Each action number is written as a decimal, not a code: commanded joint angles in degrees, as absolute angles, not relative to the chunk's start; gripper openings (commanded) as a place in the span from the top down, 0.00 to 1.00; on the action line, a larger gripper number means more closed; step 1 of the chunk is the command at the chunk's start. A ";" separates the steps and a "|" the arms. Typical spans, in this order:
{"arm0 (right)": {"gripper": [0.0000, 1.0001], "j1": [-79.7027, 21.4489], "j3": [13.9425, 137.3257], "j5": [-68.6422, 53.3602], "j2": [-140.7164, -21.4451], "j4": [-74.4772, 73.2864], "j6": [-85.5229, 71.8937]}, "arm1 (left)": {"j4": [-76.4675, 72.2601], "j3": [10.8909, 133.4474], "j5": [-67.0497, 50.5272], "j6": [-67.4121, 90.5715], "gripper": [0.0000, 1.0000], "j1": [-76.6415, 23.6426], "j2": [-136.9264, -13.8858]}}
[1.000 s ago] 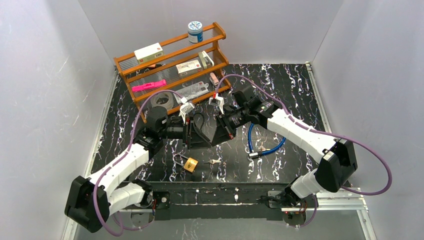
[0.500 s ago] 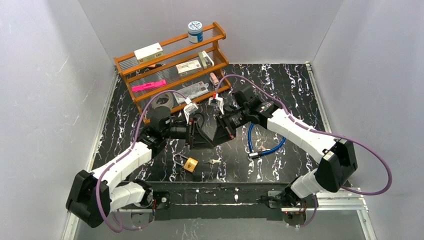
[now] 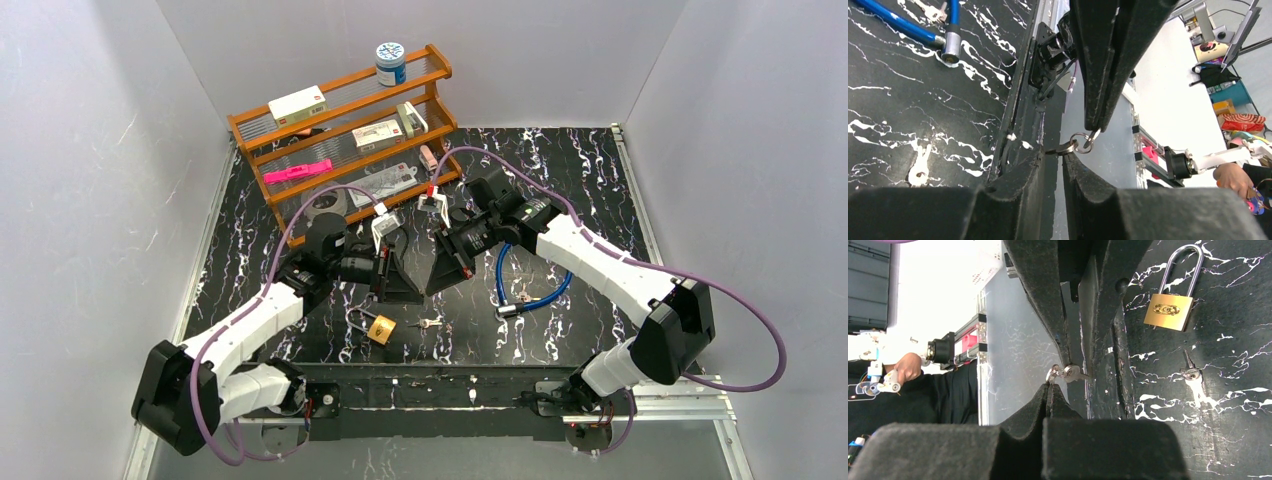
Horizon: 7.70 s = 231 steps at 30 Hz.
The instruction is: Unlock with the key
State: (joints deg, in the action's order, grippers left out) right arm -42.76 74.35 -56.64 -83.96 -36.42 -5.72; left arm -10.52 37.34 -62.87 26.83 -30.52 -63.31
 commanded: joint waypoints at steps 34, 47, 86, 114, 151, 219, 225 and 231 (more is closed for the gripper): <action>0.47 -34.83 62.25 -49.36 -70.78 -12.09 -28.42 | -21.74 36.19 -55.90 37.89 1.00 -33.11 -56.92; 0.31 -43.35 45.24 -14.72 -62.10 24.47 -54.77 | -30.76 35.63 -28.45 65.07 1.00 -33.13 -54.93; 0.84 -44.07 41.98 -19.38 -64.74 38.87 -62.64 | -36.87 34.14 -25.26 73.10 1.00 -33.20 -52.58; 0.99 -42.81 61.55 -31.32 -65.19 1.67 -35.45 | -3.87 48.70 -31.61 42.58 0.02 -33.13 -49.70; 0.99 -42.28 84.39 -53.31 -75.76 -37.82 3.43 | -7.96 49.86 -57.16 30.38 0.80 -33.88 -57.83; 0.97 -42.82 47.37 -30.51 -60.72 27.28 -39.62 | -36.39 40.60 -29.10 63.17 1.00 -36.04 -54.85; 0.99 -42.76 49.51 -32.05 -59.71 22.08 -34.99 | -36.39 41.09 -30.35 64.43 0.83 -36.03 -55.30; 0.99 -42.74 52.25 -33.35 -58.76 15.29 -31.22 | -36.43 41.42 -31.93 65.48 0.64 -36.02 -56.39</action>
State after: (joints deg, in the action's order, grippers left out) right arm -42.74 48.36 -32.34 -60.88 19.18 -35.33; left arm -34.72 40.03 -29.91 64.97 -35.81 -56.12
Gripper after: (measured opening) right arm 0.050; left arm 0.347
